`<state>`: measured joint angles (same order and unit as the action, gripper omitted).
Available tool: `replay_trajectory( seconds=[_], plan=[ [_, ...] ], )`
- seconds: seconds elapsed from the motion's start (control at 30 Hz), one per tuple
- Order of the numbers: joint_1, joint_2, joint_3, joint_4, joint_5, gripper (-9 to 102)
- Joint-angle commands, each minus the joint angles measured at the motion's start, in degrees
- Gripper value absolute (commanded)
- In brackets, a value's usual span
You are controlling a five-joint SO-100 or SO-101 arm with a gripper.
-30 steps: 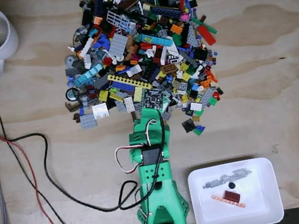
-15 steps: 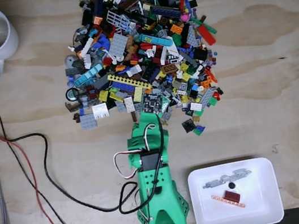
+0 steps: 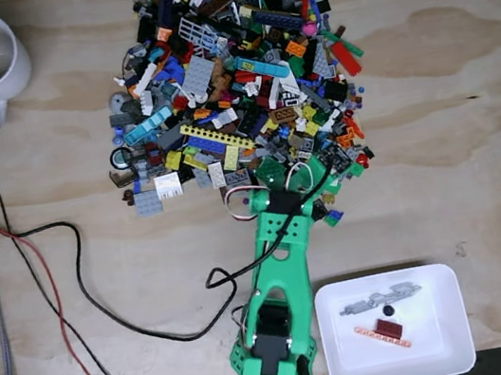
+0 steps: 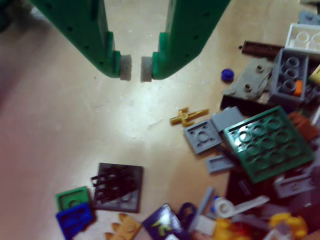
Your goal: Find the closest Lego and put it in the bin.
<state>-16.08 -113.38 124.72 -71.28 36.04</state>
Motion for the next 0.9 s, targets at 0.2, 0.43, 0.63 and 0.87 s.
replay_trajectory(
  seconds=[0.2,0.43,0.63,0.87],
  plan=[
    [-8.5,8.1,-0.9,3.0,-4.3,25],
    [-12.0,15.5,-2.5,8.1,-2.3,26],
    [-15.0,21.7,-7.3,10.2,-0.4,19],
    [-14.9,25.6,-12.7,8.4,2.5,11]
  ],
)
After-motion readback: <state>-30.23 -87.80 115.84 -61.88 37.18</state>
